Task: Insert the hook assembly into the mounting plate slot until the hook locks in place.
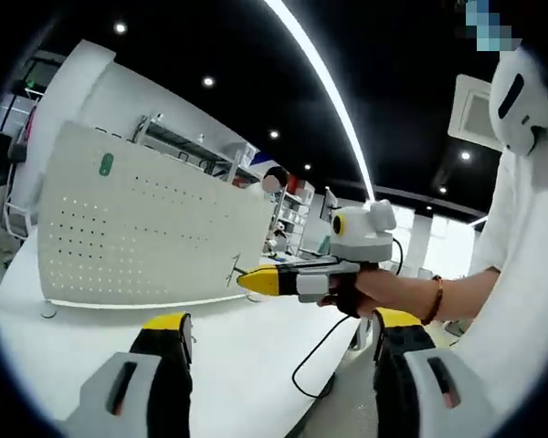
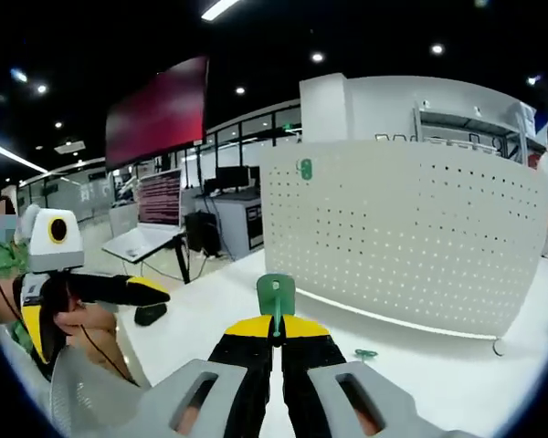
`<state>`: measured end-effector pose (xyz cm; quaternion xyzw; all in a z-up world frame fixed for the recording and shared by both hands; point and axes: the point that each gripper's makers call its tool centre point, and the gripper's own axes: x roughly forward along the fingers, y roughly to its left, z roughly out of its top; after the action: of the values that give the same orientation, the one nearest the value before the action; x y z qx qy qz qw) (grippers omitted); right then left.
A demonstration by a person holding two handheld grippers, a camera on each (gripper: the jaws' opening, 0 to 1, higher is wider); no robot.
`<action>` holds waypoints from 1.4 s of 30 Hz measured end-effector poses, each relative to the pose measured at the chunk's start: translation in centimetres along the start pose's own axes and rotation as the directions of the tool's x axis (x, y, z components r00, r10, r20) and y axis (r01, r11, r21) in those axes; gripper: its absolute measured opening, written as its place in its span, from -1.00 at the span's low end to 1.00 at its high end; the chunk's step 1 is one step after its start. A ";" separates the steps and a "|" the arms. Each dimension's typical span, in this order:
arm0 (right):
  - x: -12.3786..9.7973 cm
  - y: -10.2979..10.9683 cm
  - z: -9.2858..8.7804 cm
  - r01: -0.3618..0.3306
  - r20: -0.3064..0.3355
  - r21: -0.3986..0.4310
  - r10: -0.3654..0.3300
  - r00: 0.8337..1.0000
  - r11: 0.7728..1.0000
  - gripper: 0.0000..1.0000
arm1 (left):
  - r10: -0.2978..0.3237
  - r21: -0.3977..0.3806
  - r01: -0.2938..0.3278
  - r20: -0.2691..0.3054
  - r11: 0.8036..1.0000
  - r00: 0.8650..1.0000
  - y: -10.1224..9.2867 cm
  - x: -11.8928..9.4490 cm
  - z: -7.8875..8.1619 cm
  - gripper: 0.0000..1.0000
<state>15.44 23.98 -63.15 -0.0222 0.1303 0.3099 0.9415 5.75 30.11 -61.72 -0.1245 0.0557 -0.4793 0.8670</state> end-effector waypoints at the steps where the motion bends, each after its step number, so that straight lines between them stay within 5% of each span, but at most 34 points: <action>1: 0.3 -0.2 0.2 0.009 0.002 0.000 -0.009 1.000 1.000 -0.99 | 0.000 -0.008 0.000 0.000 1.000 1.000 0.1 0.0 0.0 0.68; 22: 4.8 -3.5 2.9 0.086 -0.001 0.042 -0.086 0.996 0.995 -0.99 | 0.014 0.027 -0.014 0.023 1.000 1.000 2.1 -0.3 0.6 0.77; 27: 5.9 -4.1 4.0 0.105 0.011 0.067 -0.106 0.994 0.992 -0.99 | 0.044 0.070 -0.044 -0.010 0.997 0.999 2.9 -0.5 0.0 0.78; 36: 8.0 -4.4 6.2 0.138 0.043 0.074 -0.141 0.989 0.988 -0.99 | 0.092 0.103 -0.095 0.036 0.990 0.995 4.3 -1.1 1.1 0.90; 42: 9.4 -4.5 7.8 0.160 0.057 0.078 -0.165 0.985 0.984 -0.99 | 0.132 0.142 -0.133 0.015 0.981 0.991 5.8 -1.6 1.5 0.91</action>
<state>27.16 26.69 -58.25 0.0116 0.1096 0.2274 0.9675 9.97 34.62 -61.91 -0.0594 0.0273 -0.4231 0.9037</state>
